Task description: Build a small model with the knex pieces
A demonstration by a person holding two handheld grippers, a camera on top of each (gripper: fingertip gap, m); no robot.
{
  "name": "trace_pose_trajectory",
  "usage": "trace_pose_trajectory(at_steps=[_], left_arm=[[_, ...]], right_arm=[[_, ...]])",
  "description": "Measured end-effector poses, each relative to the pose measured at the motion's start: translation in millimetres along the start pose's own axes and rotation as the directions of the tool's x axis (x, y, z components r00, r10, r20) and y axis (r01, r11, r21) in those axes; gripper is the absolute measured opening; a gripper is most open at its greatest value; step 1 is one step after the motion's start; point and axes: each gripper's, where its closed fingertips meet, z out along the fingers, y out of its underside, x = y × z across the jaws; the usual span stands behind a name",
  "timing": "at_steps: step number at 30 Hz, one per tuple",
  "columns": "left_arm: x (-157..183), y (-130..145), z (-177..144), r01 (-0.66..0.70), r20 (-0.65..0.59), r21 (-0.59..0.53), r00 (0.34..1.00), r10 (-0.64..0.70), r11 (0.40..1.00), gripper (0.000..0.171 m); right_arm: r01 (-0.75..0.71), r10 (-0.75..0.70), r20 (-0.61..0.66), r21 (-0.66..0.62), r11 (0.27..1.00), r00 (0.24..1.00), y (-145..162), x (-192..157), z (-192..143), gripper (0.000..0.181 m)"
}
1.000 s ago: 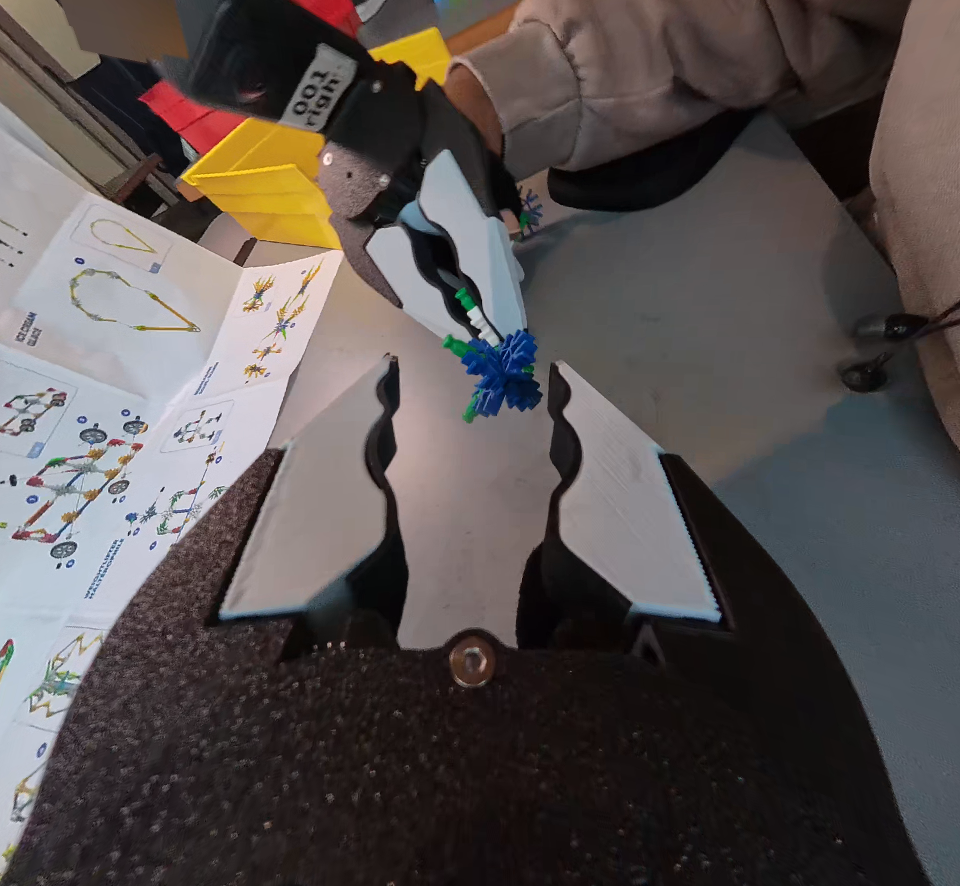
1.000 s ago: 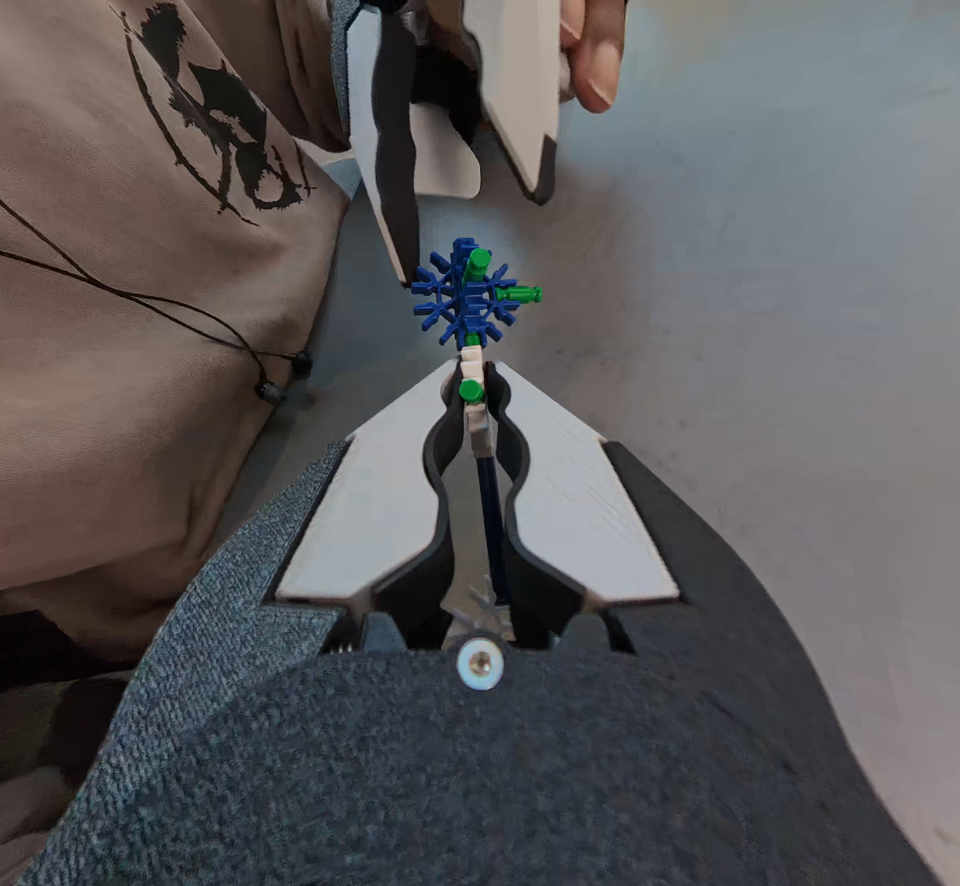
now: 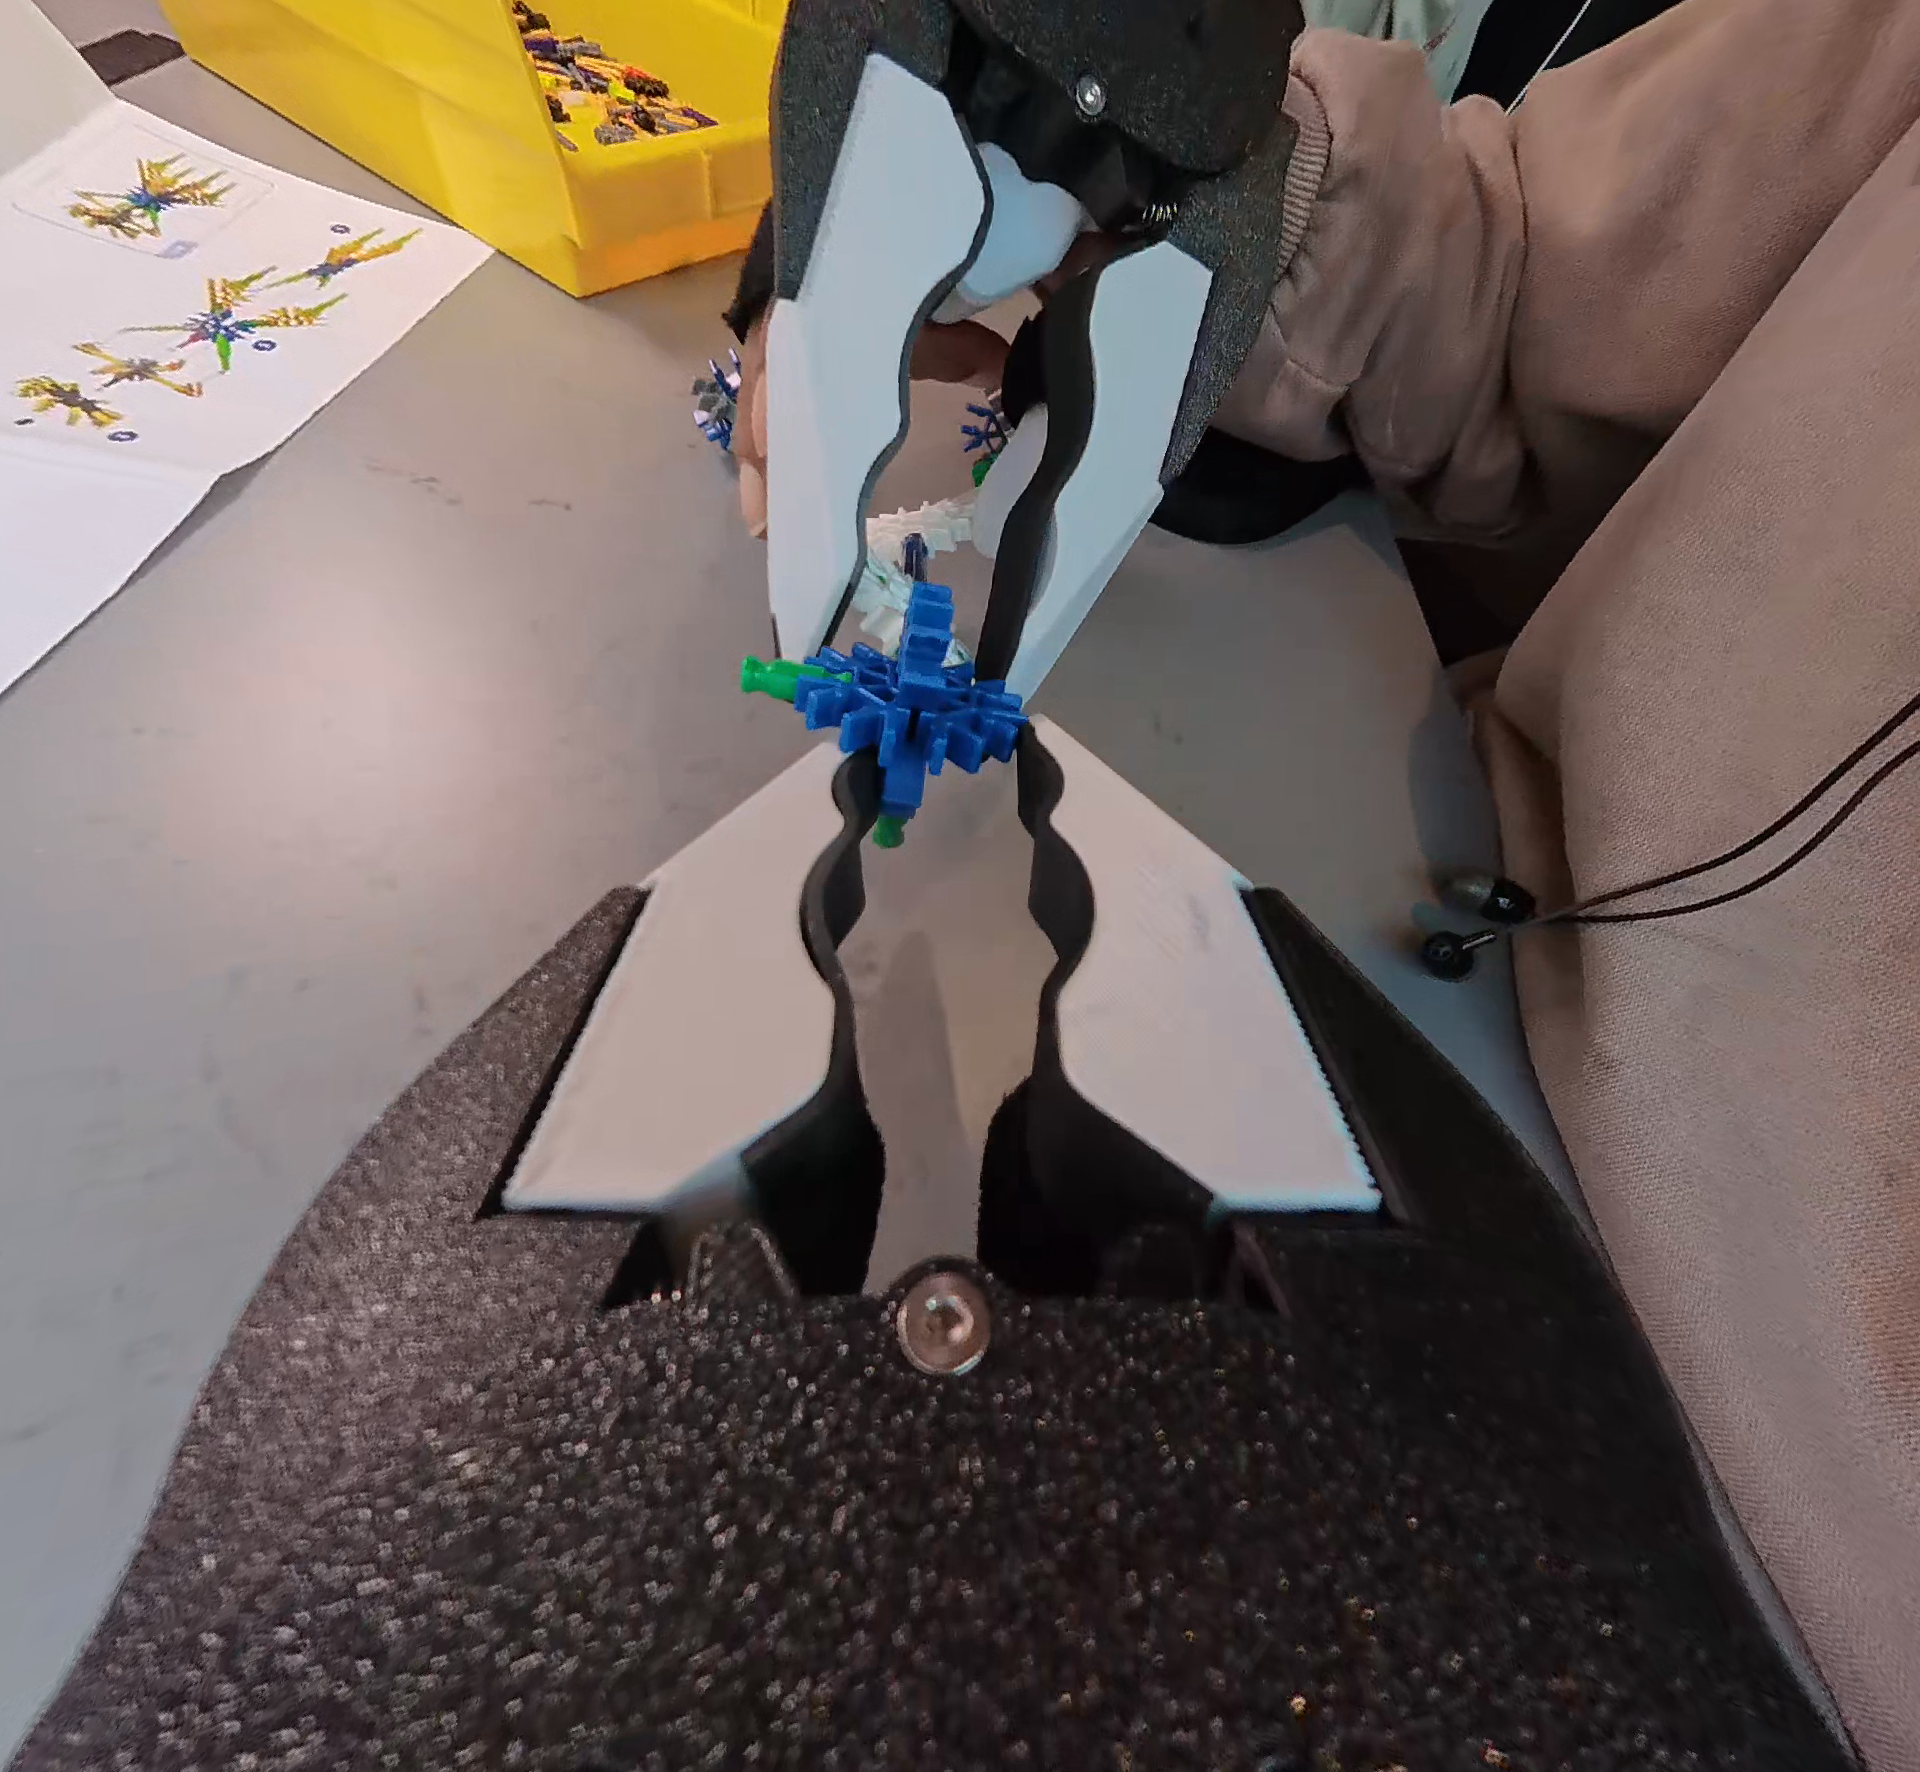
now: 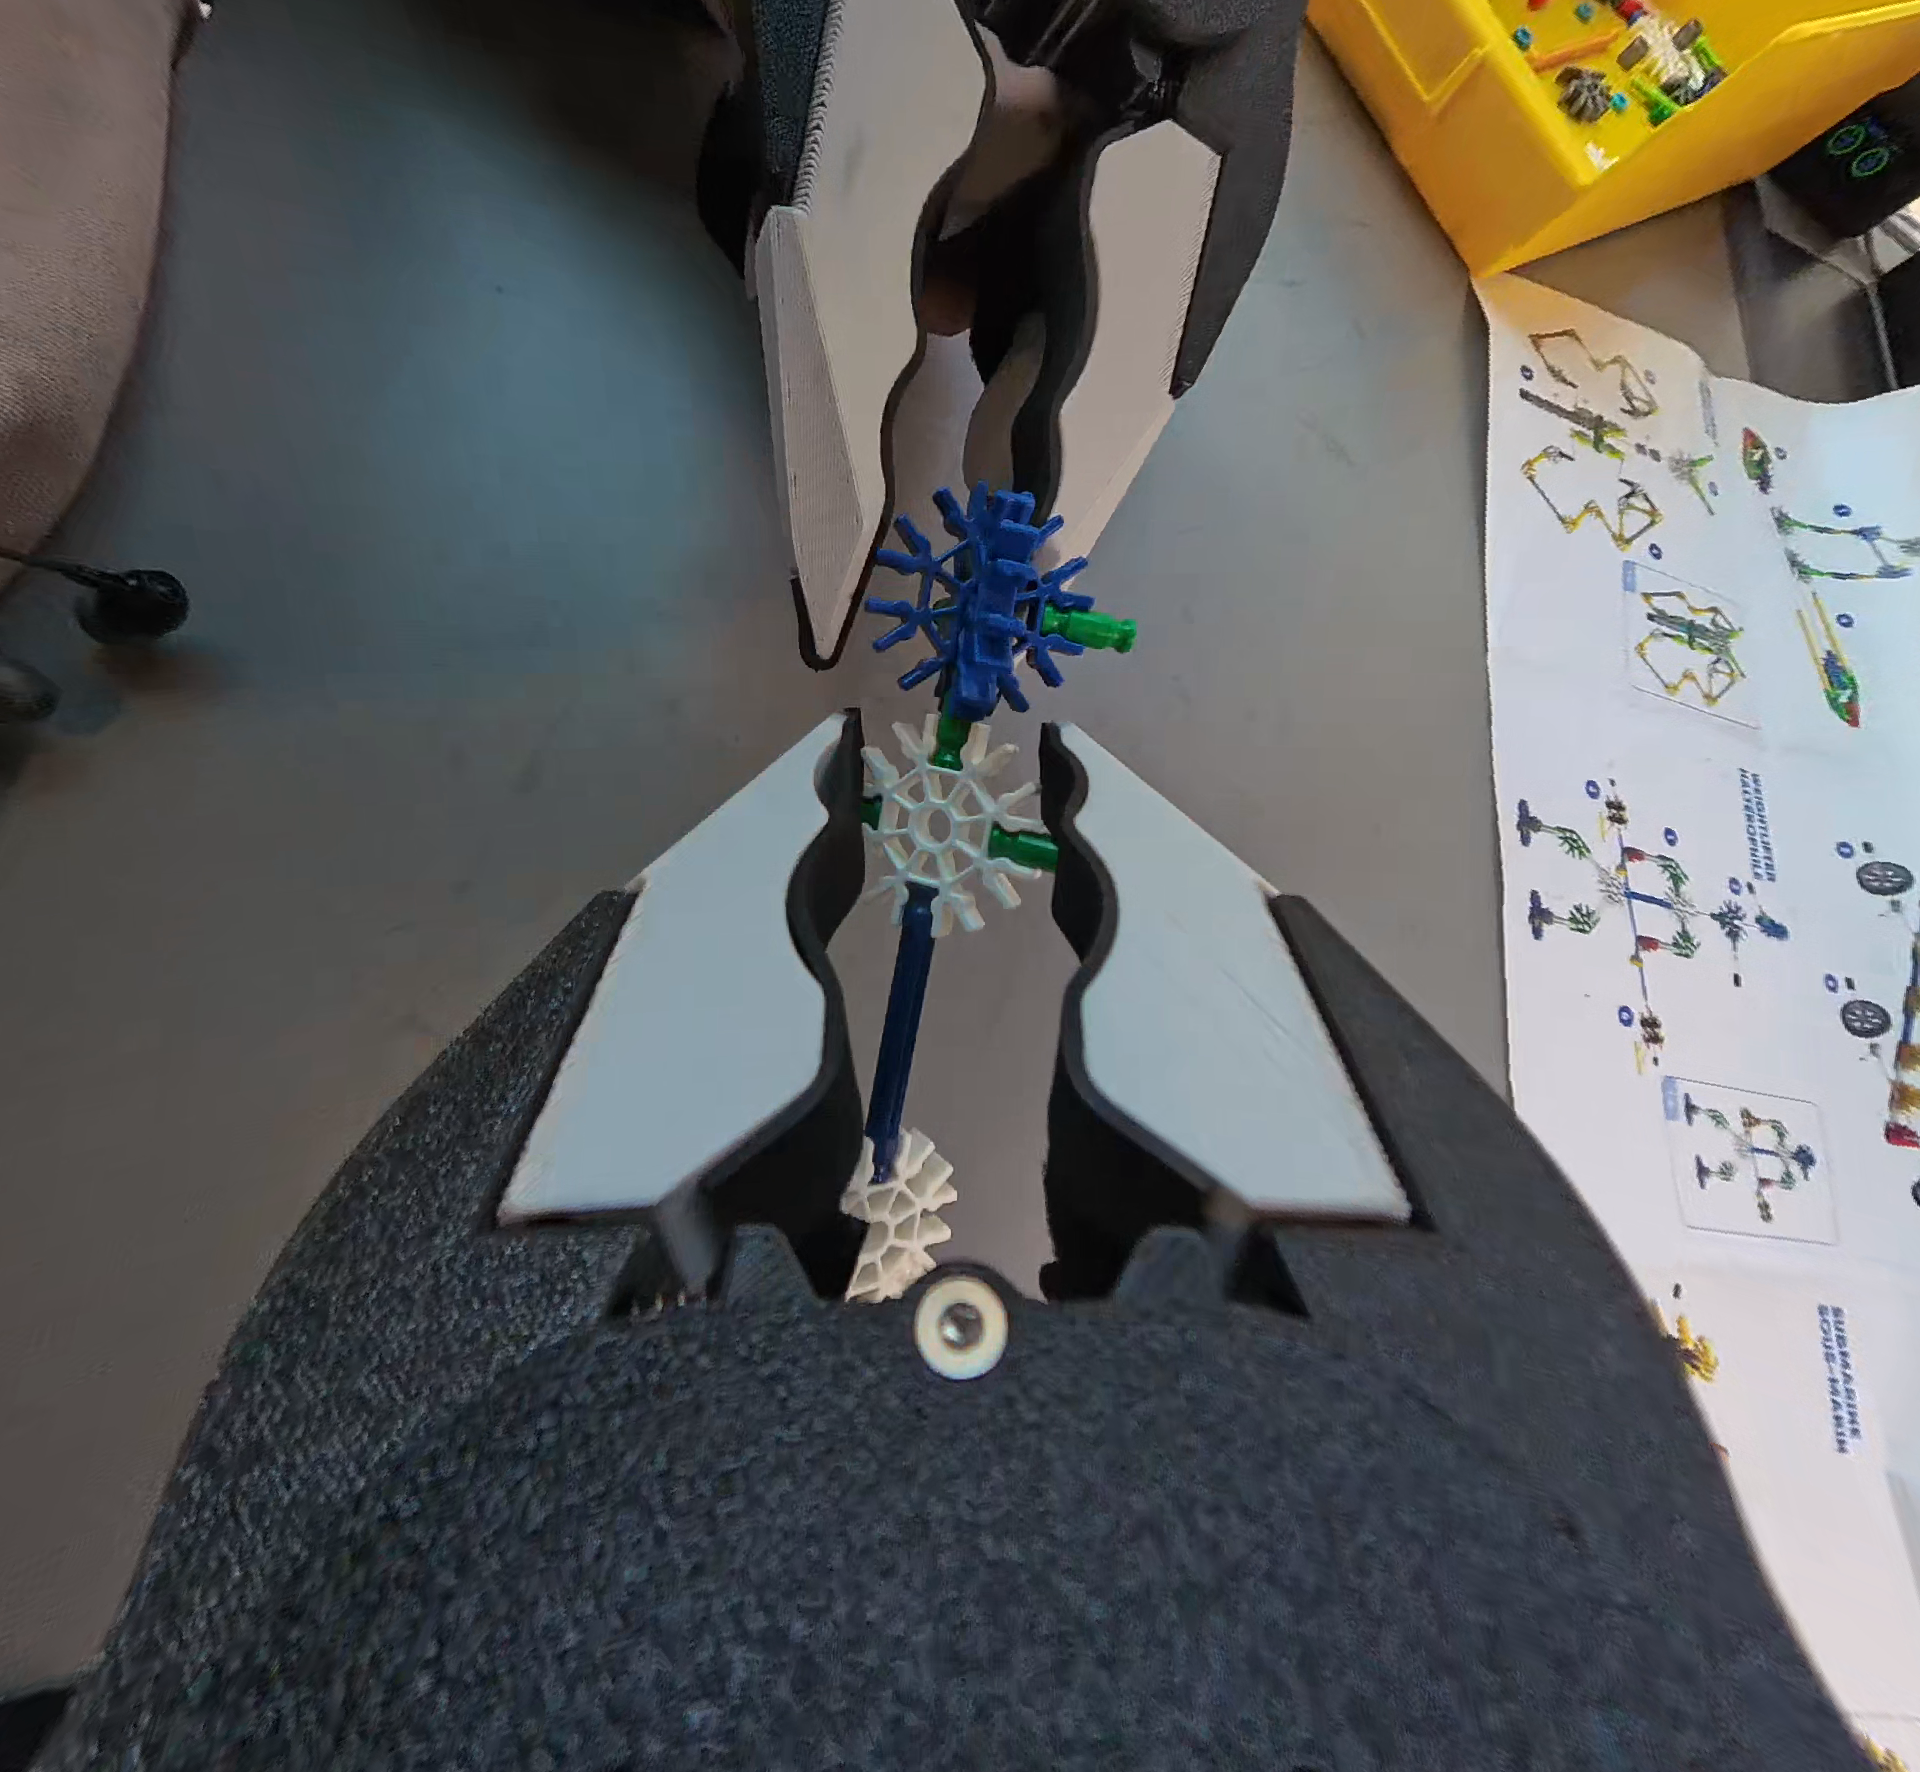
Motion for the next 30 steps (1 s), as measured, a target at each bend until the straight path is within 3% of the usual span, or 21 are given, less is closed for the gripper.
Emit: trace_pose_trajectory(at_steps=[5,6,7,22,30], left_arm=[[-0.1,-5.3,-2.2,0.007,-0.008,0.017,1.000,-0.007,1.000,0.025],[-0.1,-5.3,-2.8,0.010,-0.008,0.016,1.000,-0.010,1.000,0.021],[-5.3,-4.9,-4.5,0.012,0.023,0.018,1.000,-0.013,1.000,0.006],[-5.6,-4.0,-6.0,0.099,-0.019,0.036,0.995,-0.098,0.994,0.006],[-8.6,-20.0,-15.4,0.216,-0.070,0.112,0.975,-0.209,0.970,0.005]], right_arm=[[-0.084,0.081,0.048,0.064,0.994,0.996,-3.1,0.2,-5.0,0.033],[-0.101,0.096,0.061,0.073,0.992,0.993,-2.7,-0.3,-5.4,0.033],[-0.113,0.108,0.069,0.079,0.990,0.992,-2.1,-0.5,-6.2,0.033],[-0.132,0.128,0.045,0.119,0.984,0.991,-6.1,1.1,-1.5,0.032],[-0.197,0.191,0.050,0.180,0.964,0.980,-15.6,9.2,-8.2,0.031]])
